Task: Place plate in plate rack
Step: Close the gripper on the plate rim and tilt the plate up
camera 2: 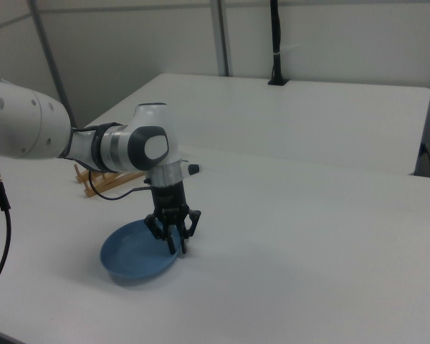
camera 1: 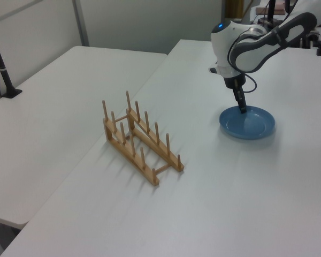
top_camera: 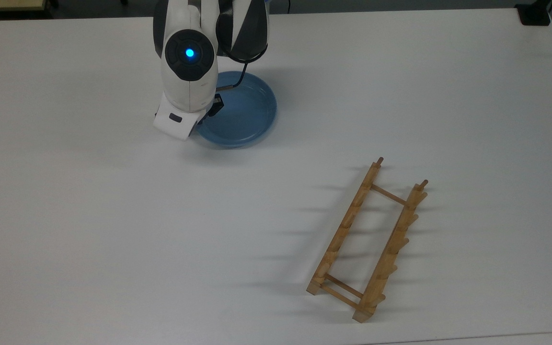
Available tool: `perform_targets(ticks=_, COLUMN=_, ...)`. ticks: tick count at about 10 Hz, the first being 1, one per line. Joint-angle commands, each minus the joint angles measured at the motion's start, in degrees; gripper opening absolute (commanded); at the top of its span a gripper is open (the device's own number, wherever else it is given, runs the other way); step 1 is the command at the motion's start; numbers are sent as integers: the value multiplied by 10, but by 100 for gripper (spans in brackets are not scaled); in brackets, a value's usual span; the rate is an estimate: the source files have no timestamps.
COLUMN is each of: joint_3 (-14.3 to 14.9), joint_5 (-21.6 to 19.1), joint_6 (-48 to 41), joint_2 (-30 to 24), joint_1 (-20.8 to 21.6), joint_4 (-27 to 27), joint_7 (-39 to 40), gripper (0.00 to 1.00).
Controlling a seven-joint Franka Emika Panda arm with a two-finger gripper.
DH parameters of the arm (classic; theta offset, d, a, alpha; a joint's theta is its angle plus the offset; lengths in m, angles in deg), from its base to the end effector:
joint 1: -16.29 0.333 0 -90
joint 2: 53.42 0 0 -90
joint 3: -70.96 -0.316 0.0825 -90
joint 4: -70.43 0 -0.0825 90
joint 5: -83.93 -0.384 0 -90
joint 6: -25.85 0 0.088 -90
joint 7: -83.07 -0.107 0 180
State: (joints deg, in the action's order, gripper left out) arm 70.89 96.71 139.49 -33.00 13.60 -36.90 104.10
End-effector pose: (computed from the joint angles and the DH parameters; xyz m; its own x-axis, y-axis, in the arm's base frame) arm 0.6006 -0.0414 0.3065 0.8699 0.3935 -0.2975 0.4315 -0.8992 0.0726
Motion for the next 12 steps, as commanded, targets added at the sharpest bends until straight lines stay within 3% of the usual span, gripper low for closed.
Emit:
perform_targets(ticks=1, joint_3=2, joint_5=8, joint_6=8, joint_2=-13, joint_1=3, joint_4=-5, joint_7=9, gripper=18)
perform_targets(ticks=3, joint_3=-1, joint_5=8, joint_6=3, joint_2=-20, joint_1=4, joint_4=2, joint_7=7, gripper=14)
perform_targets(ticks=4, joint_3=-3, joint_5=8, joint_6=-3, joint_2=-27, joint_1=6, joint_4=4, joint_7=3, gripper=2)
perform_targets(ticks=6, joint_3=-3, joint_5=3, joint_6=-43, joint_2=-48, joint_1=19, joint_4=42, joint_7=2, gripper=0)
perform_targets(ticks=8, joint_3=-3, joint_5=1, joint_6=-41, joint_2=-57, joint_1=18, joint_4=48, joint_7=7, gripper=0)
perform_targets(ticks=9, joint_3=-4, joint_5=-2, joint_6=-45, joint_2=-63, joint_1=20, joint_4=72, joint_7=1, gripper=0)
perform_targets(ticks=11, joint_3=-6, joint_5=-61, joint_6=-90, joint_2=-74, joint_1=36, joint_4=181, joint_7=-20, gripper=0)
perform_targets(ticks=12, joint_3=-6, joint_5=-65, joint_6=-89, joint_2=-79, joint_1=45, joint_4=219, joint_7=-85, gripper=0)
